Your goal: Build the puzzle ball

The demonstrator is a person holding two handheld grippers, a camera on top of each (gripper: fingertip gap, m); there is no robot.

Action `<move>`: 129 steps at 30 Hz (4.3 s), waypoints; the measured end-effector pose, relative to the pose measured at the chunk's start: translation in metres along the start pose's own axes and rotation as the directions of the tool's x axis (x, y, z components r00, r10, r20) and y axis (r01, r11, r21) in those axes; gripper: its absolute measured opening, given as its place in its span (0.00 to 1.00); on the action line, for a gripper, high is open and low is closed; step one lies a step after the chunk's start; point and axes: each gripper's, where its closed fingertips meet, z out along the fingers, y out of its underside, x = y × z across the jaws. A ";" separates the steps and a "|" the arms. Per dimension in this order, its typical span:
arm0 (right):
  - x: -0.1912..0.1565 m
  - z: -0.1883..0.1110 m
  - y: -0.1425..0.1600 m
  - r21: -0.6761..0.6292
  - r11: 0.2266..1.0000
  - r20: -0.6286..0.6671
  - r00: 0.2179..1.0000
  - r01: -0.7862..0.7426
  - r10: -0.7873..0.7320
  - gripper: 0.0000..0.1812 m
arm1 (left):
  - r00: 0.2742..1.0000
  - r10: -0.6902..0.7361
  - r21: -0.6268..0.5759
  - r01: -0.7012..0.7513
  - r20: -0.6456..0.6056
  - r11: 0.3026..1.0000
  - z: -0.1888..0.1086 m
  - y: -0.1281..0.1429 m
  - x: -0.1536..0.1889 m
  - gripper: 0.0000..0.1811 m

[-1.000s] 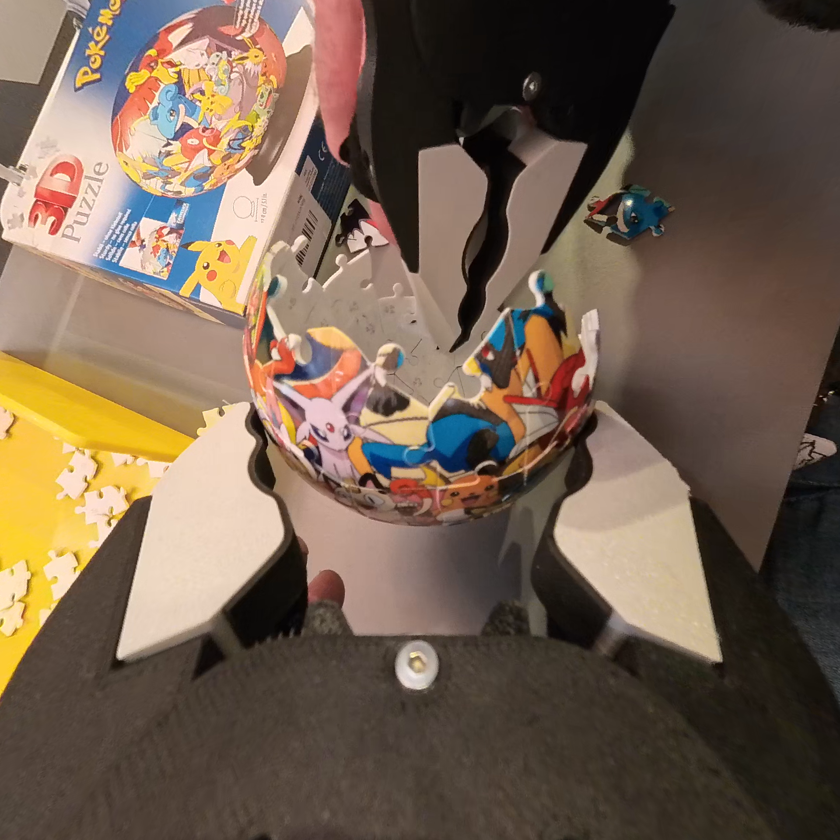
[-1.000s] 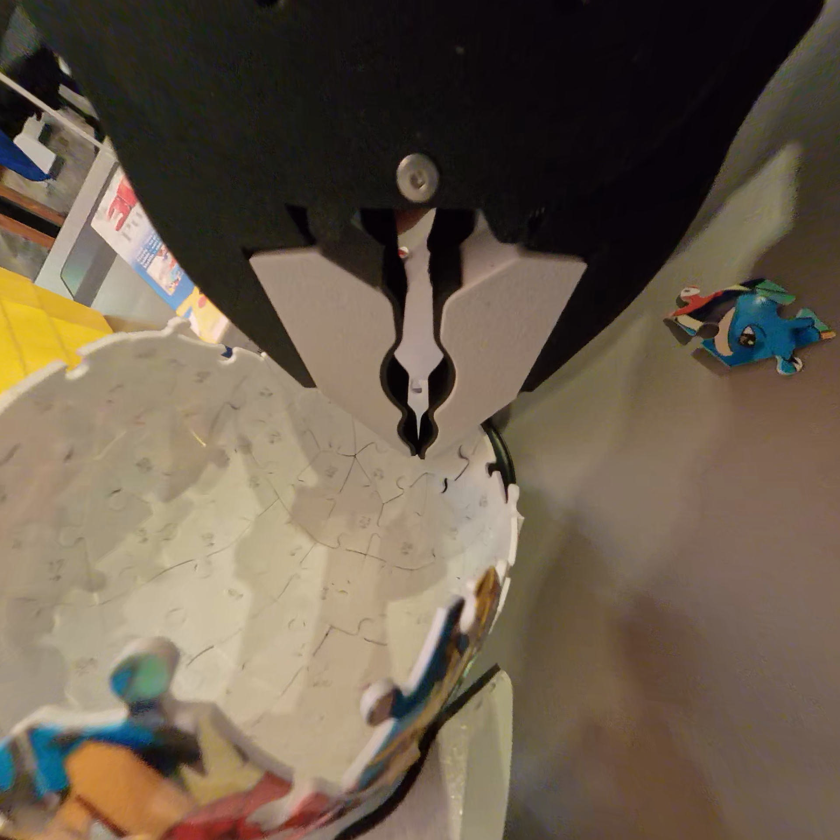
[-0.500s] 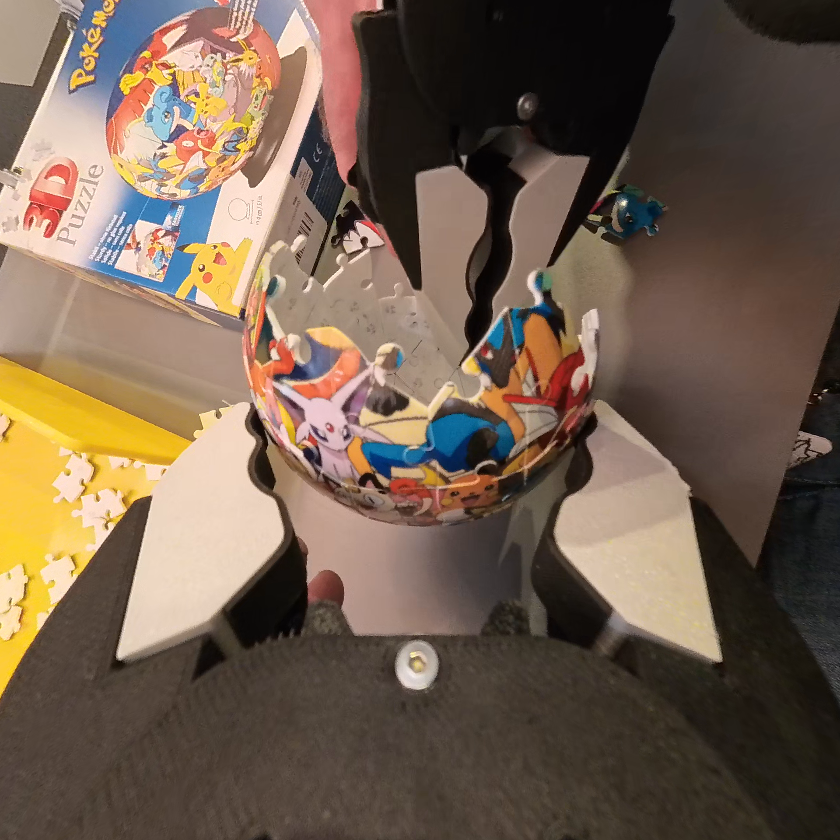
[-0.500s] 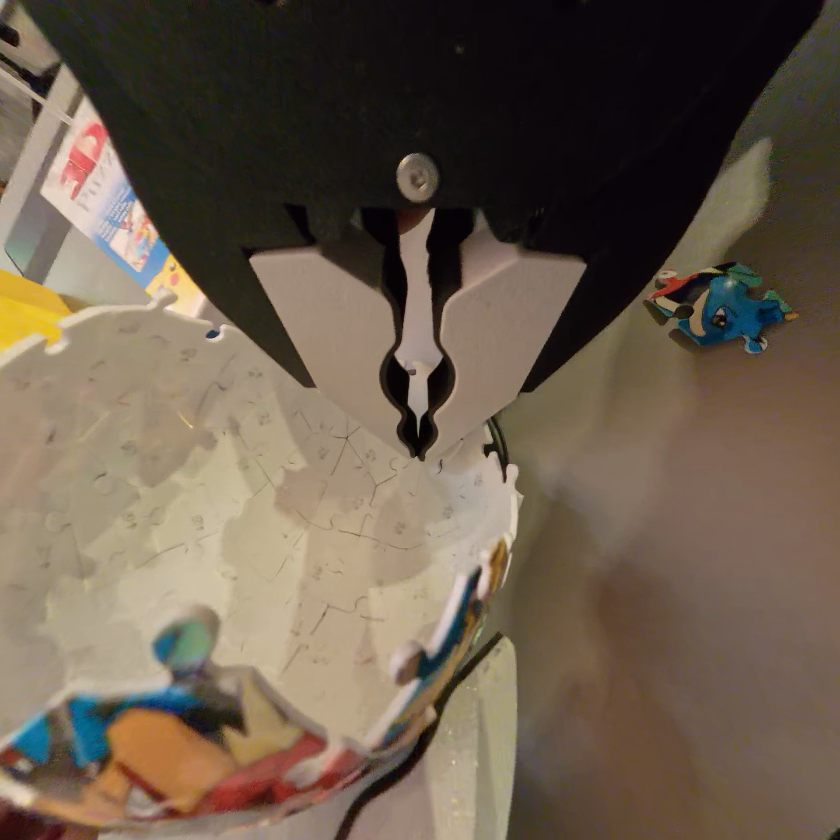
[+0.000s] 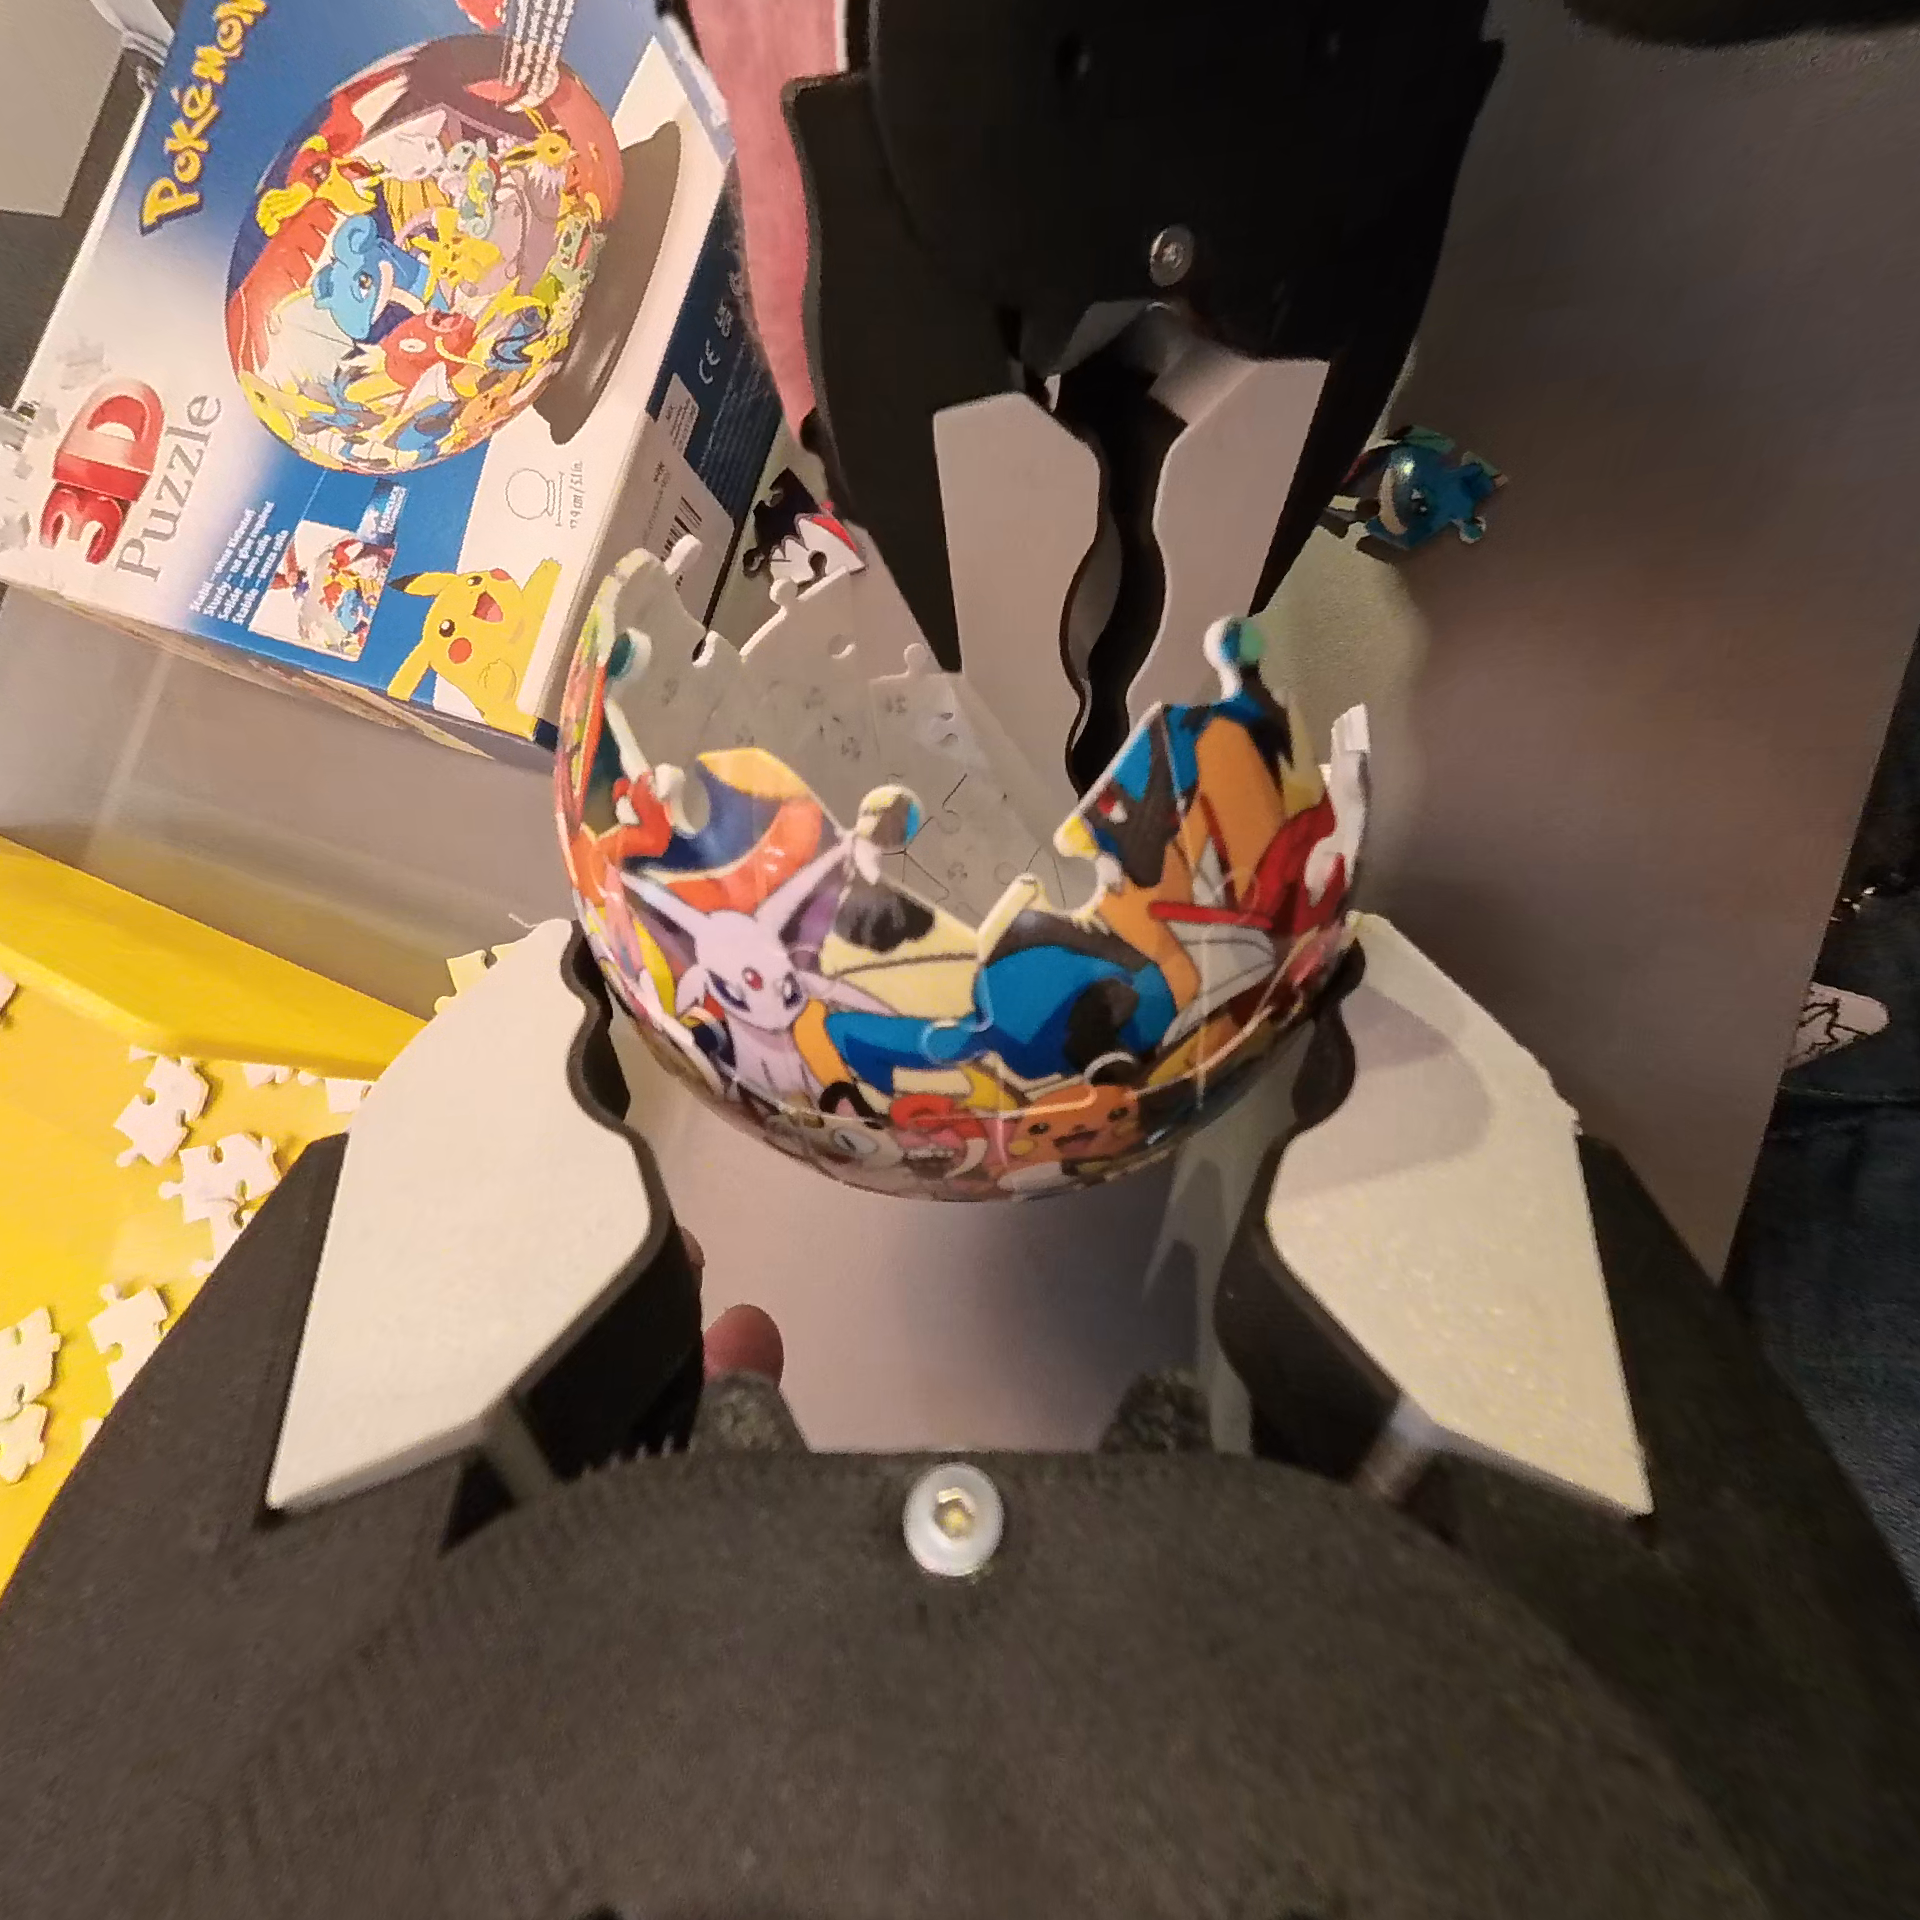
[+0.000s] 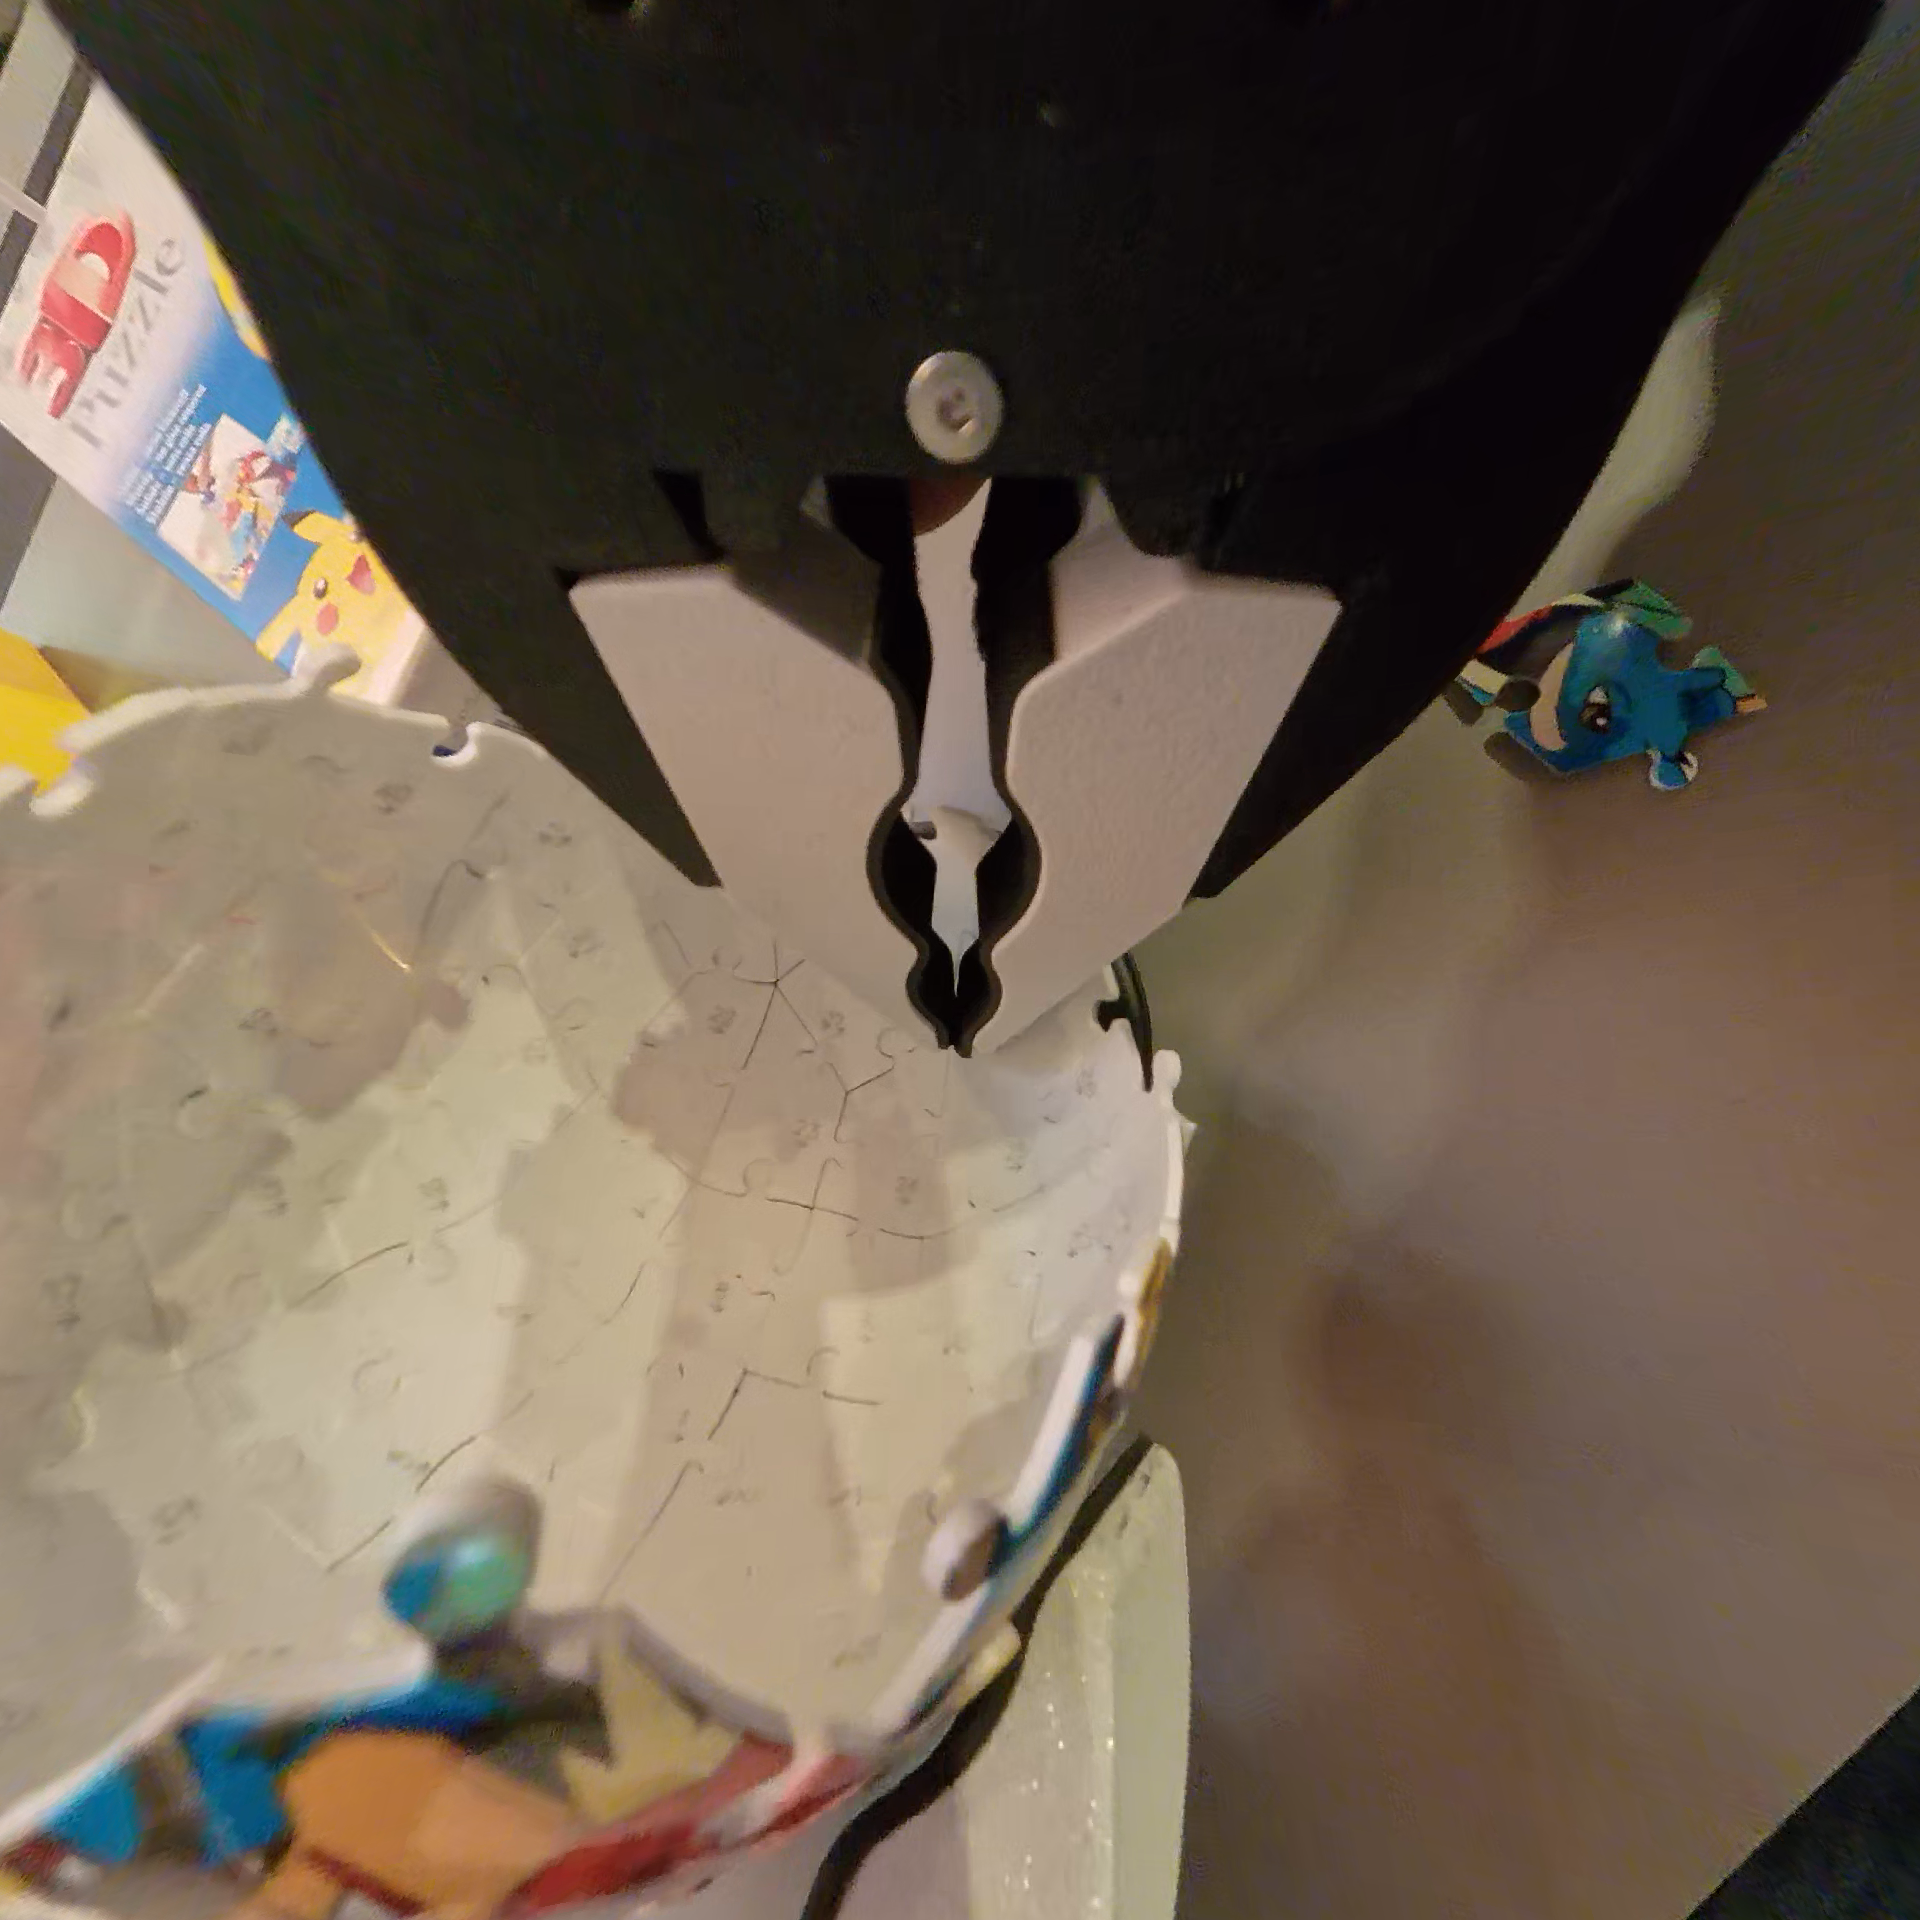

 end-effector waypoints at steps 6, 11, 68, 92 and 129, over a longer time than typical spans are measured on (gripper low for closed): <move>0.000 0.001 -0.001 -0.018 0.999 -0.029 0.999 0.042 -0.042 0.00 | 1.000 0.004 -0.004 -0.004 -0.003 1.000 0.000 0.000 0.001 0.70; 0.006 -0.017 -0.003 0.026 0.999 -0.072 0.996 -0.042 0.044 0.00 | 1.000 0.012 -0.009 -0.012 0.000 1.000 0.000 0.000 0.001 0.70; 0.021 -0.015 0.027 0.215 0.270 0.141 0.303 -0.939 0.942 0.07 | 0.994 0.000 0.022 -0.002 0.107 1.000 -0.001 0.000 0.006 0.69; 0.019 -0.008 0.030 0.173 0.421 0.000 0.428 -0.890 0.904 0.16 | 0.991 -0.026 0.040 0.021 0.133 0.999 -0.003 -0.004 0.004 0.68; 0.017 -0.009 0.035 0.138 0.490 -0.093 0.482 -0.860 0.871 0.44 | 0.982 -0.082 0.123 0.061 0.172 0.991 0.001 -0.010 0.012 0.70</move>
